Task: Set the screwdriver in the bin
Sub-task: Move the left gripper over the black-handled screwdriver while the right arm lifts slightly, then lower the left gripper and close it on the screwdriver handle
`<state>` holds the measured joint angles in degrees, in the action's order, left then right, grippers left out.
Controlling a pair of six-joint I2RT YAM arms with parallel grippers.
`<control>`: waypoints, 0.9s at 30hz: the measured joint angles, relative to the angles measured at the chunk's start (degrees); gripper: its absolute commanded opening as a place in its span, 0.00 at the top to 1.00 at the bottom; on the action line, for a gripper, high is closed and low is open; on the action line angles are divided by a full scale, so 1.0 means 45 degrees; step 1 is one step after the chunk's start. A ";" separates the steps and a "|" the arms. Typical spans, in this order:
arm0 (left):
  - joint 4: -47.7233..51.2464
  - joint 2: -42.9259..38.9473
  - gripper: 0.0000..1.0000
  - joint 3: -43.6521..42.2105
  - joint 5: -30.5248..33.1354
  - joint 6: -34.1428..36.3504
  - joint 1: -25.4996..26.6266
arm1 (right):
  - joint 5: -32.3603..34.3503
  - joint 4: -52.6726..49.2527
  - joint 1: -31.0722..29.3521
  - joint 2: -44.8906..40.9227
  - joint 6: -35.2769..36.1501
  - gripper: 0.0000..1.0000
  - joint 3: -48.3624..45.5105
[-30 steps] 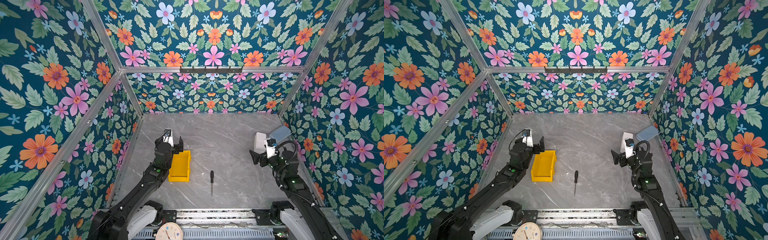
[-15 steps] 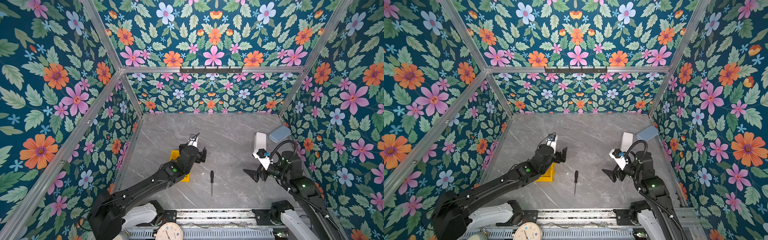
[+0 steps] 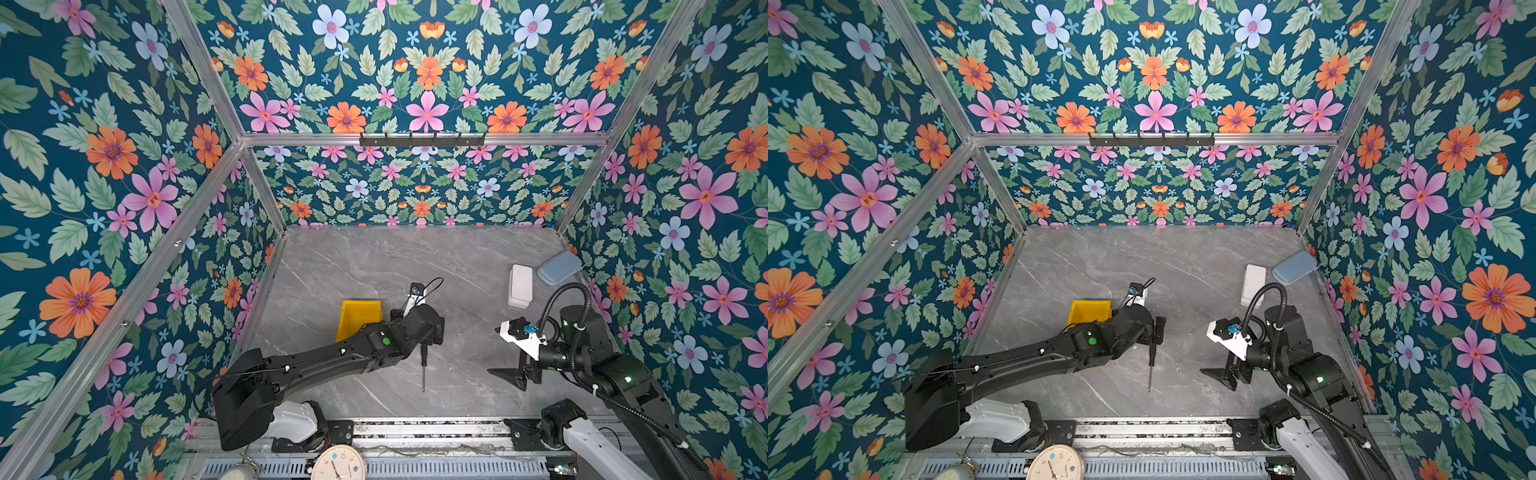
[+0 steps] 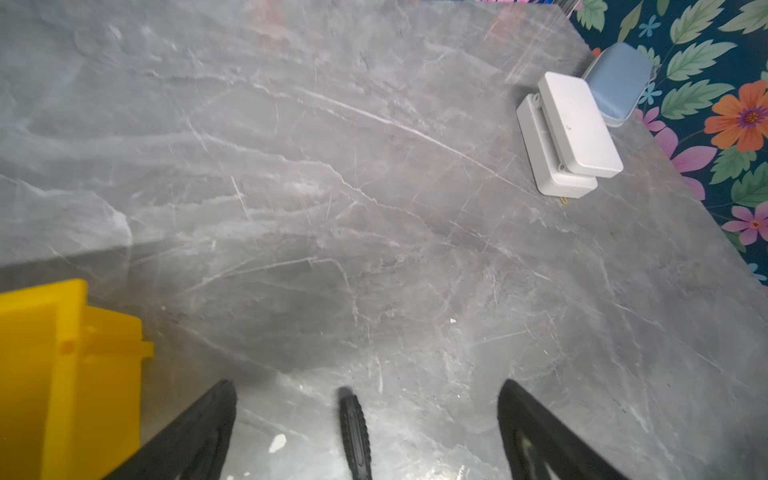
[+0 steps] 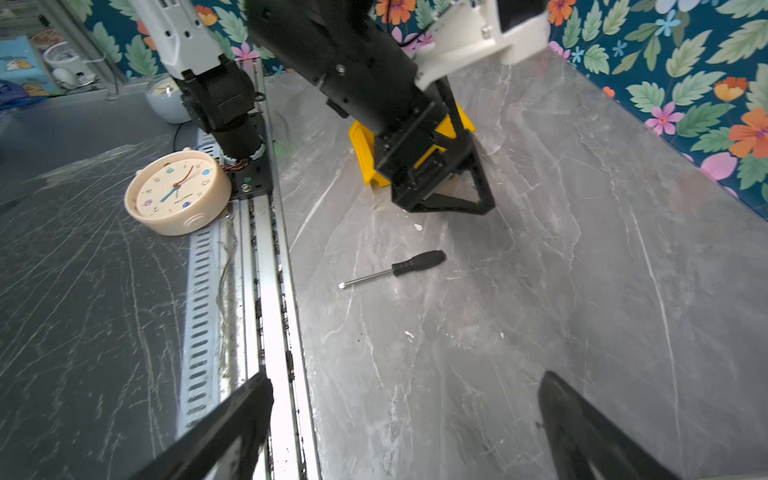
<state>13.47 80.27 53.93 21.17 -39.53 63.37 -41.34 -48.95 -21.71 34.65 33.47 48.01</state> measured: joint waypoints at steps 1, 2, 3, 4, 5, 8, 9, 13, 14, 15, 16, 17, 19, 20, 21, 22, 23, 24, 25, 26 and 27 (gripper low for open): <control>0.0253 0.0262 0.03 0.0209 -0.0146 -0.0408 0.0044 | 0.0058 -0.0185 -0.0253 -0.0005 0.0039 0.01 0.0087; 0.0452 0.0457 0.04 0.0364 -0.0272 -0.0661 0.0083 | 0.0146 -0.0311 -0.0427 -0.0010 0.0068 0.01 0.0141; 0.0826 0.0753 0.05 0.0597 -0.0437 -0.1015 0.0092 | 0.0257 -0.0437 -0.0622 -0.0015 0.0083 0.01 0.0199; 0.1185 0.1107 0.05 0.0860 -0.0588 -0.1345 0.0107 | 0.0340 -0.0554 -0.0801 -0.0024 0.0141 0.01 0.0238; 0.1467 0.1409 0.05 0.1078 -0.0748 -0.1574 0.0107 | 0.0384 -0.0627 -0.0913 -0.0024 0.0170 0.01 0.0257; 0.2467 0.2560 0.05 0.1846 -0.1180 -0.2147 0.0102 | 0.0529 -0.0860 -0.1132 -0.0024 0.0257 0.01 0.0282; 0.2914 0.3002 0.05 0.2152 -0.1375 -0.2268 0.0102 | 0.0554 -0.0865 -0.1141 -0.0024 0.0262 0.01 0.0282; 0.4187 0.4265 0.07 0.3060 -0.1894 -0.2851 0.0102 | 0.0554 -0.0865 -0.1200 -0.0029 0.0277 0.01 0.0277; 0.4473 0.4498 0.08 0.3196 -0.2025 -0.2934 0.0102 | 0.0554 -0.0869 -0.1209 -0.0039 0.0287 0.01 0.0267; 0.4736 0.4697 0.10 0.3288 -0.2127 -0.3109 0.0102 | 0.0554 -0.0879 -0.1209 -0.0049 0.0306 0.01 0.0253; 0.4881 0.4794 0.14 0.3313 -0.2195 -0.3196 0.0102 | 0.0549 -0.0879 -0.1209 -0.0053 0.0311 0.01 0.0238; 0.5085 0.4867 0.16 0.3317 -0.2283 -0.3230 0.0102 | 0.0549 -0.0884 -0.1209 -0.0053 0.0311 0.01 0.0219; 0.5372 0.4906 0.21 0.3303 -0.2375 -0.3487 0.0102 | 0.0549 -0.0879 -0.1214 -0.0053 0.0306 0.01 0.0175; 0.5421 0.4935 0.23 0.3298 -0.2395 -0.3521 0.0102 | 0.0544 -0.0879 -0.1224 -0.0063 0.0306 0.01 0.0136; 0.5474 0.5008 0.24 0.3298 -0.2448 -0.3589 0.0102 | 0.0539 -0.0879 -0.1234 -0.0063 0.0301 0.01 0.0087; 0.5542 0.5095 0.26 0.3308 -0.2506 -0.3657 0.0102 | 0.0534 -0.0874 -0.1243 -0.0053 0.0296 0.01 0.0044; 0.5678 0.5231 0.28 0.3356 -0.2584 -0.3793 0.0102 | 0.0525 -0.0869 -0.1253 -0.0019 0.0277 0.01 0.0010; 0.5843 0.5421 0.31 0.3458 -0.2662 -0.3832 0.0092 | 0.0505 -0.0850 -0.1287 0.0019 0.0262 0.01 -0.0010; 0.5911 0.5557 0.33 0.3546 -0.2715 -0.3837 0.0092 | 0.0500 -0.0840 -0.1345 0.0073 0.0257 0.01 -0.0019; 0.5974 0.5678 0.35 0.3638 -0.2739 -0.3837 0.0092 | 0.0500 -0.0811 -0.1423 0.0117 0.0253 0.01 -0.0034; 0.5994 0.5770 0.37 0.3701 -0.2803 -0.3837 0.0092 | 0.0505 -0.0772 -0.1535 0.0151 0.0248 0.01 -0.0049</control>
<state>40.45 106.24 70.59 8.56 -56.80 63.79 -39.07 -52.42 -28.62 35.33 34.59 47.79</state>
